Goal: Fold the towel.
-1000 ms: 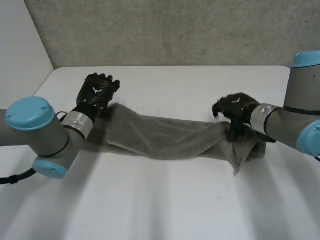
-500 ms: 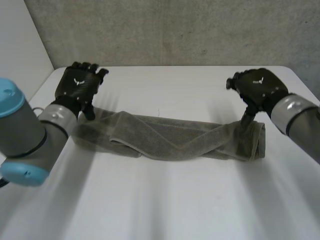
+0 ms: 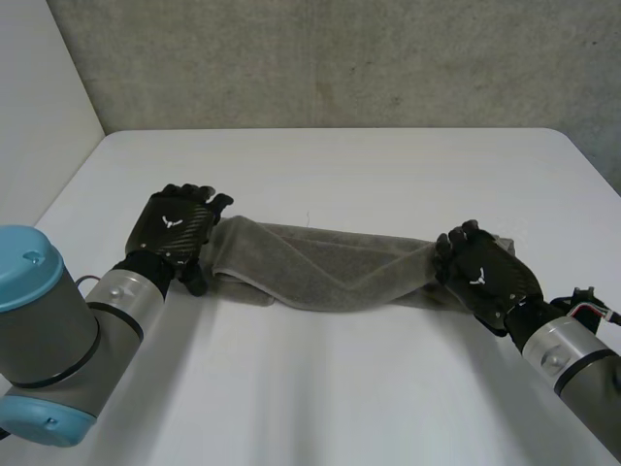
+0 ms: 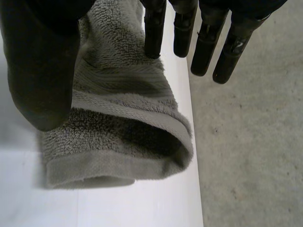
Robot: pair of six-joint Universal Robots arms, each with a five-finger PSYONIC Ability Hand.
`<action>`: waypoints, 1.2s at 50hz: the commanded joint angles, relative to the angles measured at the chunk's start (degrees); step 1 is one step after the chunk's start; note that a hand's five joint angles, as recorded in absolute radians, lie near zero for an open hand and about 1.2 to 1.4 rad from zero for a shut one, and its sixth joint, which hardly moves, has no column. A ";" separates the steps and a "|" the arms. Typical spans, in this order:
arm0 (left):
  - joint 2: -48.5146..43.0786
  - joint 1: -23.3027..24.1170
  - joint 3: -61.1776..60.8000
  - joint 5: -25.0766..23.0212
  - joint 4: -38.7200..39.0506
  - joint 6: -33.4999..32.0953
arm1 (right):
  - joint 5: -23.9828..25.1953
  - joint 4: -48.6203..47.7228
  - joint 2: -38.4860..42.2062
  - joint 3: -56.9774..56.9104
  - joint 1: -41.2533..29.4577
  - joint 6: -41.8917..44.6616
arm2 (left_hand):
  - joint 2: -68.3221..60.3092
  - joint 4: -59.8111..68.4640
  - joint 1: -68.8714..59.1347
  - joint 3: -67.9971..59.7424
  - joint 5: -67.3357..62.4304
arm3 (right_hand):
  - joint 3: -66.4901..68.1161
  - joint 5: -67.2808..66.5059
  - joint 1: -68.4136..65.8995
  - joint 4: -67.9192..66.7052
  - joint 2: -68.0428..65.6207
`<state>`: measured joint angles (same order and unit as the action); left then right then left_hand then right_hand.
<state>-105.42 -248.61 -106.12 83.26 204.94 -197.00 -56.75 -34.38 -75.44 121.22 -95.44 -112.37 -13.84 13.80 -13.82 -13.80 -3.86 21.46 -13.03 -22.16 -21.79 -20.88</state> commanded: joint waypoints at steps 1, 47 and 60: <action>0.04 -0.39 -0.93 -0.11 0.45 0.30 | 2.61 -4.46 5.82 -1.59 0.78 -0.22 | -1.42 1.46 -1.45 -1.47 -1.40 | 10.30 -8.73 -9.60 -9.97 -10.88; -12.17 3.12 4.77 -0.81 7.49 0.04 | -0.11 14.17 -4.19 -13.46 12.38 -68.77 | -1.76 1.80 -1.78 -1.80 -1.74 | 58.54 -56.97 -57.84 -58.21 -59.12; -16.22 3.48 9.34 -2.75 7.49 0.38 | -3.63 14.43 -4.37 -13.55 13.96 -69.74 | -11.66 11.70 -11.69 -11.71 -11.64 | 58.54 -56.97 -57.84 -58.21 -59.12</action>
<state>-120.36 -245.09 -98.85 80.67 212.46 -196.84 -59.91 -19.81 -79.76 107.80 -81.86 -182.20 -18.88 18.85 -19.05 -18.86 -9.04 76.95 -66.64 -76.53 -76.94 -76.37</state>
